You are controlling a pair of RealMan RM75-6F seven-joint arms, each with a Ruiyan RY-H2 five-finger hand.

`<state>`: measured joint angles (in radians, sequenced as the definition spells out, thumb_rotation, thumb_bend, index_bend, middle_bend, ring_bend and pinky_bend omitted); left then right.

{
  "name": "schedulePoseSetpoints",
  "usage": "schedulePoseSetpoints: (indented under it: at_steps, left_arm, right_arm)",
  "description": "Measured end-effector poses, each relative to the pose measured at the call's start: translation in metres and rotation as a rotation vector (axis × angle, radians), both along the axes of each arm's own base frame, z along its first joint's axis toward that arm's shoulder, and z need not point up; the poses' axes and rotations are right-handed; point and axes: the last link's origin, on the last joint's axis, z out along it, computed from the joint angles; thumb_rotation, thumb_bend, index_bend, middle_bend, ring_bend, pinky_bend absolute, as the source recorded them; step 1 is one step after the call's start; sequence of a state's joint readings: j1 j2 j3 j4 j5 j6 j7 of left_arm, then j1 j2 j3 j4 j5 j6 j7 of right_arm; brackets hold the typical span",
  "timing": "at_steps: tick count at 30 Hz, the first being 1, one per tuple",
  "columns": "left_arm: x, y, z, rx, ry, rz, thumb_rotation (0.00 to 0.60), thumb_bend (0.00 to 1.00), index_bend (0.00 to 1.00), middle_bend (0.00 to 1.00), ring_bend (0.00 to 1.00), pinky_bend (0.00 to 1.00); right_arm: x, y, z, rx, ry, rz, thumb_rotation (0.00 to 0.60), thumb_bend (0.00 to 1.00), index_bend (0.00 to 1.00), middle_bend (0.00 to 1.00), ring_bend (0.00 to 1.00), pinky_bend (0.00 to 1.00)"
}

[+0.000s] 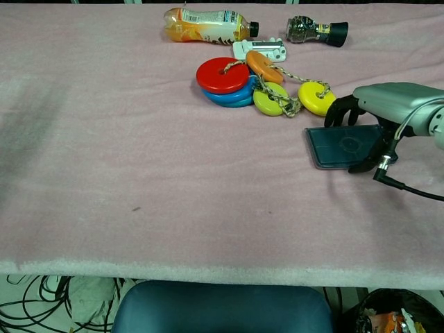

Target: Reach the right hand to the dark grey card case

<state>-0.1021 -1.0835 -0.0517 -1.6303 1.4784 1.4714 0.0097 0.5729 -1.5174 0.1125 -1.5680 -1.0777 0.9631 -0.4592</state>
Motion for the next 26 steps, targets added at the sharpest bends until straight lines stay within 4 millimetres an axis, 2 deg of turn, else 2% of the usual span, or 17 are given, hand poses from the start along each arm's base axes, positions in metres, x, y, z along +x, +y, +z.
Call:
schedulePoseSetpoints:
  at_steps: [9,20,26]
  left_arm:
    - [0.001,-0.001,0.0,0.003,0.002,-0.006,0.6,0.0,0.0,0.0,0.0,0.0]
    - [0.0,-0.002,-0.001,0.0,0.006,-0.002,0.6,0.0,0.0,0.0,0.0,0.0]
    - [0.001,-0.002,-0.002,-0.003,0.009,-0.003,0.6,0.0,0.0,0.0,0.0,0.0]
  right_arm:
    - [0.018,0.005,0.019,-0.03,-0.082,0.026,0.6,0.27,0.37,0.6,0.39,0.23]
    - [0.051,0.023,0.047,-0.006,-0.368,-0.072,0.6,0.27,0.37,0.6,0.39,0.23]
    - [0.063,0.028,0.061,-0.004,-0.438,-0.077,0.6,0.27,0.37,0.6,0.39,0.23]
